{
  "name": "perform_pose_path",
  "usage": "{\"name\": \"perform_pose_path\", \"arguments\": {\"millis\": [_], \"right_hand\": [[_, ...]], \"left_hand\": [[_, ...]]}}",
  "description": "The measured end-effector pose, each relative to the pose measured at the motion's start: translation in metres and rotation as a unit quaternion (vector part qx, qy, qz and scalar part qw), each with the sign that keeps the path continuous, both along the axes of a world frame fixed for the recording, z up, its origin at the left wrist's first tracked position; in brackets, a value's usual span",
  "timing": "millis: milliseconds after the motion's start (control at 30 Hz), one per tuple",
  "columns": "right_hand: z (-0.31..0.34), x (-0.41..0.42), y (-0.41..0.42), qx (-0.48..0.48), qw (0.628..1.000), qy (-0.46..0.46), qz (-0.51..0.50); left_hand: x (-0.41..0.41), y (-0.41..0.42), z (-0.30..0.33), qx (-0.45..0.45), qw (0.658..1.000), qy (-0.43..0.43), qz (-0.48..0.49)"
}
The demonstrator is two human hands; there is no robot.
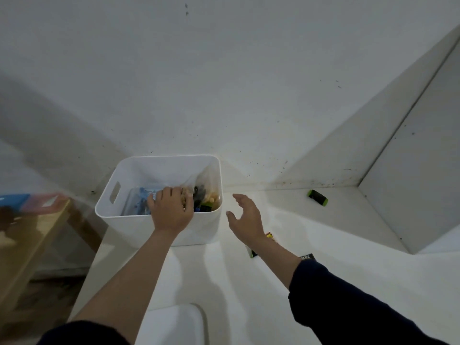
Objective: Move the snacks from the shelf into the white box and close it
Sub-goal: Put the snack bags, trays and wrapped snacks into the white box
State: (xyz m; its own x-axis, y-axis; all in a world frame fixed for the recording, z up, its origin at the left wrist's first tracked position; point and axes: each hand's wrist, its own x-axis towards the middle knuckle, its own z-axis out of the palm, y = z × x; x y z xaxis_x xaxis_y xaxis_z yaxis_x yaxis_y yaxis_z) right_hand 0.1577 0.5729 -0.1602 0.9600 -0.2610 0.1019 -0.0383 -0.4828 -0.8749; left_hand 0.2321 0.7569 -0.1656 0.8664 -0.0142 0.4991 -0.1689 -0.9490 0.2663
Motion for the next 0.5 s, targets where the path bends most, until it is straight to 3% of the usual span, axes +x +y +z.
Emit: {"name": "perform_pose_path", "arguments": {"millis": [133, 267, 367, 500], "right_hand": [[-0.049, -0.037, -0.04, -0.078, 0.992, 0.073, -0.073], [-0.096, -0.069, -0.084, -0.2, 0.931, 0.246, -0.179], [-0.119, -0.081, -0.098, -0.17, 0.902, 0.326, -0.227], [-0.134, -0.07, -0.093, -0.158, 0.91, 0.331, -0.194]], "left_hand": [[-0.011, -0.001, -0.02, 0.029, 0.998, -0.041, 0.025], [-0.026, -0.014, -0.031, -0.032, 0.998, 0.007, 0.053], [-0.029, -0.024, -0.032, -0.104, 0.991, 0.028, 0.084], [-0.026, -0.026, -0.036, -0.107, 0.991, -0.008, 0.079]]}}
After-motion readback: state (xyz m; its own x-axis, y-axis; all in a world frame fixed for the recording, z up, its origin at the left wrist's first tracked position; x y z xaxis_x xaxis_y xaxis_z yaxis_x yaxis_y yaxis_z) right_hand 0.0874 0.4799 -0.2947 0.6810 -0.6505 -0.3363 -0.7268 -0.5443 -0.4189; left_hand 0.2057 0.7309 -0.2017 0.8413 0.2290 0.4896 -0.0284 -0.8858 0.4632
